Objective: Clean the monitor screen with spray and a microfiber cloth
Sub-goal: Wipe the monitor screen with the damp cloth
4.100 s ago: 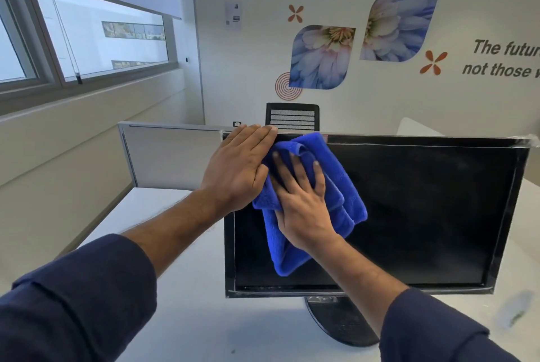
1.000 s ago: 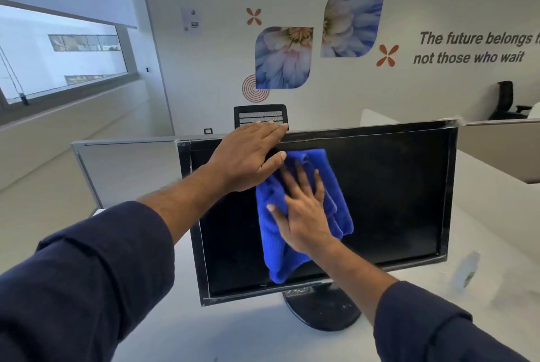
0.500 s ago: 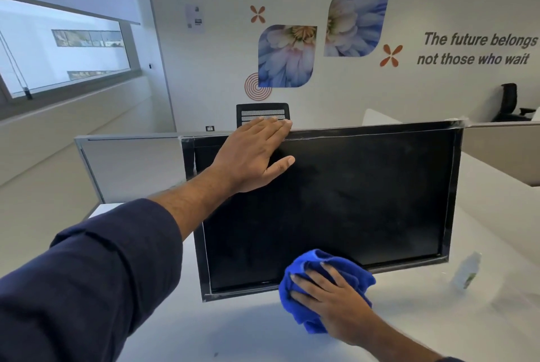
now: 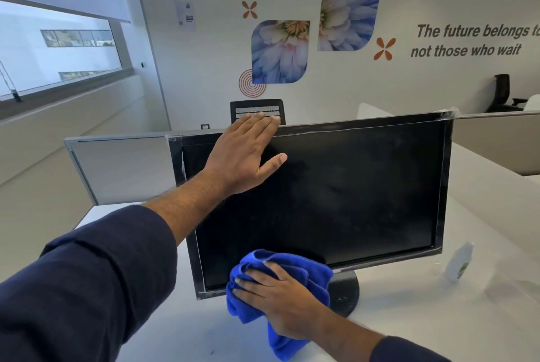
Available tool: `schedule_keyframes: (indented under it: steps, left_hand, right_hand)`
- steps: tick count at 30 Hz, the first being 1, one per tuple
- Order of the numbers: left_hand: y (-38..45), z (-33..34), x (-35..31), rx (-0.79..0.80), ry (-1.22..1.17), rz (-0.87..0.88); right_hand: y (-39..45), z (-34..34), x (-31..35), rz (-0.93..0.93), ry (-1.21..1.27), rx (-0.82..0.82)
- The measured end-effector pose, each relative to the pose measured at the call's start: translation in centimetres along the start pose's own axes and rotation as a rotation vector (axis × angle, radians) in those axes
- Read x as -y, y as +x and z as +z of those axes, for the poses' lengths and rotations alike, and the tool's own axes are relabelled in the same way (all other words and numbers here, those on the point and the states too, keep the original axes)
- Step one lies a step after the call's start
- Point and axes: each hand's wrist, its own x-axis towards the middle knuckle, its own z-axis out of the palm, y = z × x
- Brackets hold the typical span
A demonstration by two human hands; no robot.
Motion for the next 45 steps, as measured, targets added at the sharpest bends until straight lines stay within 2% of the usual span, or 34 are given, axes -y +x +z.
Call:
schedule_keyframes:
  steps: [5,13,19,24,31,35,39,42,45]
  left_hand:
    - [-0.3,-0.1,0.3,0.003,-0.006,-0.005]
    - [0.1,-0.3,-0.4,0.001,-0.006,-0.012]
    - [-0.2,-0.5,-0.4,0.004,-0.029,-0.035]
    - [0.1,-0.6,0.2,0.055,-0.103,-0.017]
    - [0.0,-0.9,0.3,0.064,-0.138,-0.014]
    - [0.2,-1.1,0.1,0.058,-0.144,-0.016]
    - [0.1,-1.0,-0.1,0.048,-0.165,-0.029]
    - [0.0,-0.9,0.2,0.052,-0.162,-0.03]
    - [-0.2,-0.9,0.2,0.051,-0.165,-0.033]
  right_hand:
    - [-2.8,0.4,-1.9,0.059,0.022,-0.04]
    - [-5.6,-0.2,-3.9,0.125,-0.015,-0.009]
    - [-1.6,0.1,-1.5,0.017,0.043,-0.018]
    - [-0.2,-0.1,-2.2,-0.028,-0.044,-0.047]
    - [-1.3,-4.9,-8.7,0.169,-0.065,-0.334]
    - [-1.0,-9.5,-12.7,0.385,-0.049,-0.565]
    - [1.1,-10.8,-11.9,0.502,-0.004,-0.719]
    - [2.5,-8.9,-9.3,0.473,0.005,-0.632]
    - [2.3,-4.7,-6.0,0.21,-0.083,-0.438]
